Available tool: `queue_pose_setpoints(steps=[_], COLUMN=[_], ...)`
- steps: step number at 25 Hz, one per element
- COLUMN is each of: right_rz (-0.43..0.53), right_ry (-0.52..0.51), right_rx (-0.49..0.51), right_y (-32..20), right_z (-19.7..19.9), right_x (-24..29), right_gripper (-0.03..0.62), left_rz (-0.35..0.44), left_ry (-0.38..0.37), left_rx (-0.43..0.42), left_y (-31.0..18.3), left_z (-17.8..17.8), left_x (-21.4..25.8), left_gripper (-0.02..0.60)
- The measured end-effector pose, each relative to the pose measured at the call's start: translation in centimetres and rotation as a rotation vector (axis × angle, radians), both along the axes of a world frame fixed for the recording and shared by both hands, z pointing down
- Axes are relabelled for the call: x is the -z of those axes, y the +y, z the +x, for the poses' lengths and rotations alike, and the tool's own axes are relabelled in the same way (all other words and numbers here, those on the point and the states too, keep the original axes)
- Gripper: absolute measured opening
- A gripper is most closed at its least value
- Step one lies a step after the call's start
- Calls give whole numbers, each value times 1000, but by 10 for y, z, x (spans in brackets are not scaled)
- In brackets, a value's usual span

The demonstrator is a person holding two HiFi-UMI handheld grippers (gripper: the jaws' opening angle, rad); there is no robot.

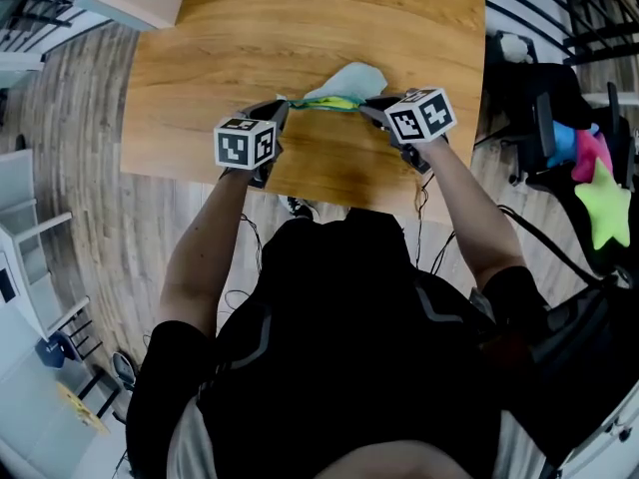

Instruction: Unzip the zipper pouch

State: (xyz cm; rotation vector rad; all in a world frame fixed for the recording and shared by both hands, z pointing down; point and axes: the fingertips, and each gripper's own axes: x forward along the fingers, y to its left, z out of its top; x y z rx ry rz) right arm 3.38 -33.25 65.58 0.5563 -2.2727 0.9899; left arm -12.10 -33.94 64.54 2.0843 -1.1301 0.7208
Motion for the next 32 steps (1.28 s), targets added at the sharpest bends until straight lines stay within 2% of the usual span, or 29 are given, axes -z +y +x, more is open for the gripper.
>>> queue_pose_setpoints(steps=[5, 14, 22, 25, 28, 32], right_rz=[-96, -115, -134, -108, -76, -46], right_ry=[20, 73, 96, 109, 132, 122], right_rx=[-43, -65, -108, -116, -111, -106], right_y=[20, 25, 27, 25, 27, 28], right_z=[-1, -10, -11, -9, -8, -7], right_x=[-33, -56, -59, -56, -50, -35], right_gripper=[51, 51, 54, 60, 69, 104], left_rz=[-67, -118, -88, -89, -68, -20], left_ry=[-21, -59, -76, -54, -67, -45], left_rx=[-9, -38, -45, -15, -33, -34], left_y=[14, 14, 10, 12, 15, 15], left_z=[-2, -9, -8, -11, -15, -20], left_x=[-29, -58, -58, -53, -43, -24], left_gripper=[31, 31, 32, 32, 32, 32])
